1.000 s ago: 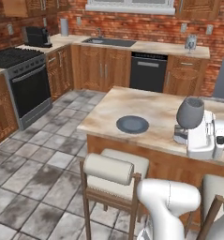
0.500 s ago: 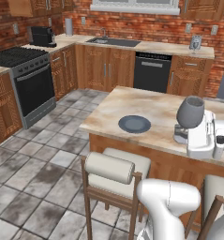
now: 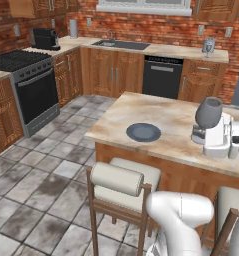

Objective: Retrieve the wine glasses from the counter and place one next to each plate.

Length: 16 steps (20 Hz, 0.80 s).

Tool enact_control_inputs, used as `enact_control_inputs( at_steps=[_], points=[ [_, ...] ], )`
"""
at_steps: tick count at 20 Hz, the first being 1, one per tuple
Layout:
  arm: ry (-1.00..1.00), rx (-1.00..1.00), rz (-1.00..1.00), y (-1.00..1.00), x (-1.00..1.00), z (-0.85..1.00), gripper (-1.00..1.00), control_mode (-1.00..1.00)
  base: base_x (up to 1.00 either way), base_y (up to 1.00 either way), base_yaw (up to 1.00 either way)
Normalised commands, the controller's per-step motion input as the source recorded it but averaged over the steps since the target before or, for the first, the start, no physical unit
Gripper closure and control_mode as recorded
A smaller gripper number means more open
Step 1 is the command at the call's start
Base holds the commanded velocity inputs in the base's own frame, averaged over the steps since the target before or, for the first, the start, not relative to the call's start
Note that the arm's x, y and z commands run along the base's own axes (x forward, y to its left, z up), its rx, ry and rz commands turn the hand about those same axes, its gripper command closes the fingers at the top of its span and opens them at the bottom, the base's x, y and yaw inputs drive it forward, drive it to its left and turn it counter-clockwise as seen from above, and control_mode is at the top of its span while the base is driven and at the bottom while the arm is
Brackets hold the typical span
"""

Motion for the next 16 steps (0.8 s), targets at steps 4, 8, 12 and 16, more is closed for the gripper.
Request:
enact_control_inputs(
  at_steps=[4, 8, 12, 16],
  points=[
    [0.00, 0.00, 0.03, -0.48, 0.53, -0.27, 1.00, -1.00, 0.00, 0.00, 0.00],
    [0.00, 0.04, 0.04, -0.36, 0.64, -0.32, 1.00, -1.00, 0.00, 0.00, 0.00],
    [0.02, 0.07, 0.05, -0.34, 0.72, -0.44, 1.00, -1.00, 0.00, 0.00, 0.00],
    [0.02, 0.03, 0.05, -0.41, 0.73, -0.45, 1.00, -1.00, 0.00, 0.00, 0.00]
  ],
)
